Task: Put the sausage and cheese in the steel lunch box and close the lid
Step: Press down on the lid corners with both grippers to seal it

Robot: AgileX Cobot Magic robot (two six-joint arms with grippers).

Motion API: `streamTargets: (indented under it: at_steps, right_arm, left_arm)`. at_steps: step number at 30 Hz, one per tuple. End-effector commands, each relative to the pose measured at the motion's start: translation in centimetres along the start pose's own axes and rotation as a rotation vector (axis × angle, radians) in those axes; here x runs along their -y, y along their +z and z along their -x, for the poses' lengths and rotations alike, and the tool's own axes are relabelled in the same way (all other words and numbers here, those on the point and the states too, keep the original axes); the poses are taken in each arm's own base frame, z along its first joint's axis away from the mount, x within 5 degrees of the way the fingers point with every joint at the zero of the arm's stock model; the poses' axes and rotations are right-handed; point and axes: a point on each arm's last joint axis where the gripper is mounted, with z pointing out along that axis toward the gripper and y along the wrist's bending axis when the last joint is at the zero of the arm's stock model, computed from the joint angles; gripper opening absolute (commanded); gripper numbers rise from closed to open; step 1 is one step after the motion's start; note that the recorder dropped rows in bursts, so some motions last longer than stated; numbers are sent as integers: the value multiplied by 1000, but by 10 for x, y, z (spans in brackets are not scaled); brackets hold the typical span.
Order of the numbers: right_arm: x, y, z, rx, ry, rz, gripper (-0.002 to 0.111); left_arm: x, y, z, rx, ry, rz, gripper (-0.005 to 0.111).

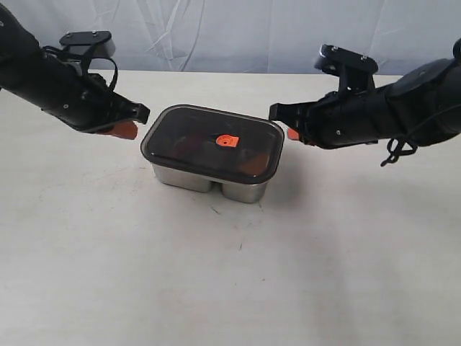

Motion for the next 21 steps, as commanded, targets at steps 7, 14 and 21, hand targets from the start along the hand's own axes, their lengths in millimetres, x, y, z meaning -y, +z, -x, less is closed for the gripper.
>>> streamTargets:
  at_steps: [7, 14, 21]
  right_arm:
    - [-14, 19, 15, -81, -87, 107, -1]
    - [-9, 35, 2, -162, -76, 116, -1]
    - [-8, 38, 0, -173, -72, 116, -1]
  left_arm:
    - [3, 16, 11, 108, 13, -103, 0]
    - [-4, 37, 17, 83, 17, -101, 0]
    - [-9, 61, 12, 11, -1, -127, 0]
